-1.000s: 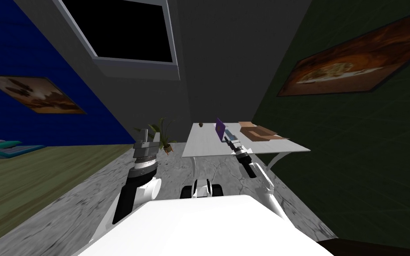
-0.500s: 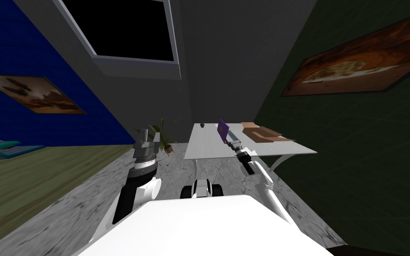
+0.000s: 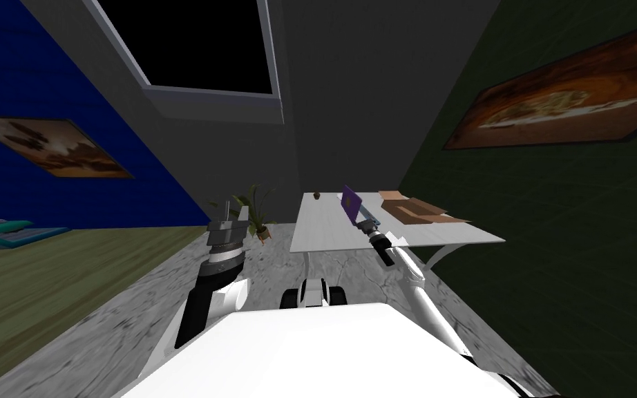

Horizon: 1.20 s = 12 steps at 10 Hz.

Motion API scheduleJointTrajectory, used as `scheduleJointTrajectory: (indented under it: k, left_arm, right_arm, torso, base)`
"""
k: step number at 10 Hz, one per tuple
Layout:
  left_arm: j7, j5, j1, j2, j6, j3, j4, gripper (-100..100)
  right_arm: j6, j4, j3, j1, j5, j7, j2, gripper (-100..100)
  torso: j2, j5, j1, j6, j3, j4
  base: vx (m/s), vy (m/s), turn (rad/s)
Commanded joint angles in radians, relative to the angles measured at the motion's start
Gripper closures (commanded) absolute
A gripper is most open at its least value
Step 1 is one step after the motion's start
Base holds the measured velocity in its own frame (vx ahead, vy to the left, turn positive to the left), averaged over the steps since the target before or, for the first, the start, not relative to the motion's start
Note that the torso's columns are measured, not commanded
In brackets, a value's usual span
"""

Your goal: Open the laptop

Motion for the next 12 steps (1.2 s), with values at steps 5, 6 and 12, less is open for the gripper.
scheduleJointTrajectory:
  k: [5,6,12]
  left_arm:
    - [0.0,0.0,0.0,0.0,0.0,0.0,0.0,0]
    - [0.0,0.0,0.0,0.0,0.0,0.0,0.0,0]
    - [0.0,0.0,0.0,0.0,0.0,0.0,0.0,0]
  right_arm:
    - [0.054,0.129,-0.026,-0.058,0.121,0.141,-0.068,-100]
    - [0.061,0.149,-0.03,-0.068,0.14,0.163,-0.081,-100]
    - [0.06,0.189,-0.024,-0.099,0.063,0.073,-0.07,100]
  torso:
    - [0.001,0.0,-0.001,0.0,0.0,0.0]
    - [0.001,0.0,-0.001,0.0,0.0,0.0]
    - [0.002,-0.001,-0.004,0.0,0.001,0.001]
  base:
    - [0.044,0.048,0.004]
    - [0.042,0.04,0.006]
    - [-0.014,-0.028,0.015]
